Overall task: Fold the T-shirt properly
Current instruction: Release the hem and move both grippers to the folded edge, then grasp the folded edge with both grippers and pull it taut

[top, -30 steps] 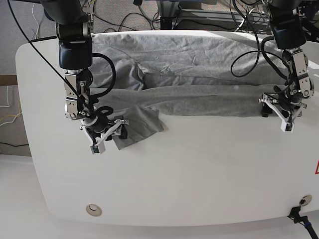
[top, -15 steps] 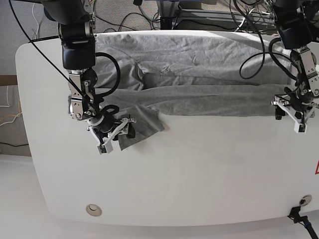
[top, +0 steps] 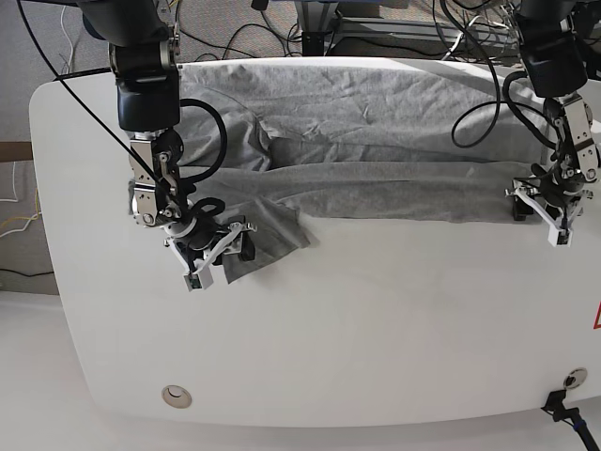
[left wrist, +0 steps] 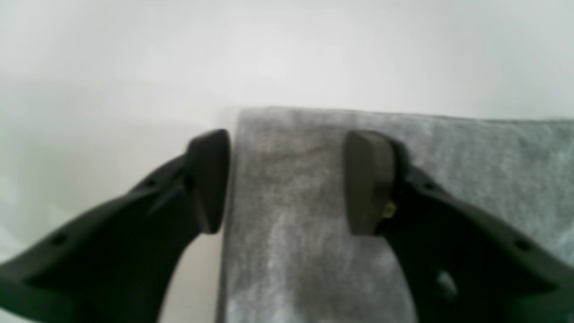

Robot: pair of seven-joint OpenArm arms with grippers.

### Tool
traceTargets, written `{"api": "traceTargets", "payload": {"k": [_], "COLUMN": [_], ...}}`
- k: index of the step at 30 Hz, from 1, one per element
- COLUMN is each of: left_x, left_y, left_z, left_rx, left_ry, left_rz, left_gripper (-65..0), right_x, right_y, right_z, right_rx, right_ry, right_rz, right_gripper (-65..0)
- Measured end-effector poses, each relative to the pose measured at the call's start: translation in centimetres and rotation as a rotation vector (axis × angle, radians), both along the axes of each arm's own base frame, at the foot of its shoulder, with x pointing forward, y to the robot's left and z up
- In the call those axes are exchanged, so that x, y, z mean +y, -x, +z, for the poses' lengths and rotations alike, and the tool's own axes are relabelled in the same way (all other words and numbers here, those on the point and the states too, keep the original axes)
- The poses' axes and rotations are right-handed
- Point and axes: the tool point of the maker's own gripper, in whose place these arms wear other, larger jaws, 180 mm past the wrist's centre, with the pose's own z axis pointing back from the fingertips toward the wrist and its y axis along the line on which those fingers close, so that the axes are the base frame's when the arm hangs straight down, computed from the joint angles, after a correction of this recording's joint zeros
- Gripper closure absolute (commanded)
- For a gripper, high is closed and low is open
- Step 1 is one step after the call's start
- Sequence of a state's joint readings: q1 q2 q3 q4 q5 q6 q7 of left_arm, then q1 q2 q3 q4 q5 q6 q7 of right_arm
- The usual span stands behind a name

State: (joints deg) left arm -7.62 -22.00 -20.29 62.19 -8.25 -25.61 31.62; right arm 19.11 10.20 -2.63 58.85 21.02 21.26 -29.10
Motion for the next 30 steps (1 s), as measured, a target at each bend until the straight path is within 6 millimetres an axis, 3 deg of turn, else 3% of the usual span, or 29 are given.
{"api": "traceTargets", "payload": {"k": [3,5,14,18,25,30], "left_x": [-0.9,-1.1,-1.1,-1.2,-3.1,-4.0], "left_y": [-0.3,-0.4,-0.4,-0.4,-1.4,-0.6], "left_z": [-0.1,-0.1,-0.1,1.1,5.1,6.3], "left_rx": [-0.004,-0.006,-0.007,-0.01,-0.142,-0.136], "left_ry": [0.011,0.014,0.014,-0.035,-0.018,-0.04], "left_rz": [-0.02,-0.027,-0.028,-0.049,-0.095,-0.128], "left_gripper": [-13.1,-9.4,-9.4,-9.4,-9.4,-9.5], "right_x": [-0.1,-0.2,-0.2,0.1,1.1,0.1], "right_y": [0.1,0.2,0.3,0.5,0.1,2.2], "right_z": [-0.1,-0.3,-0.4,0.3,4.7,6.7], "right_rx": [0.002,0.013,0.019,0.015,-0.048,-0.047], "right_ry": [0.002,0.008,0.007,0.041,0.083,0.127], "right_rz": [-0.001,-0.001,0.001,0.029,0.089,0.091], "right_gripper": [-13.8,-0.3,0.0,0.0,0.0,0.0]}}
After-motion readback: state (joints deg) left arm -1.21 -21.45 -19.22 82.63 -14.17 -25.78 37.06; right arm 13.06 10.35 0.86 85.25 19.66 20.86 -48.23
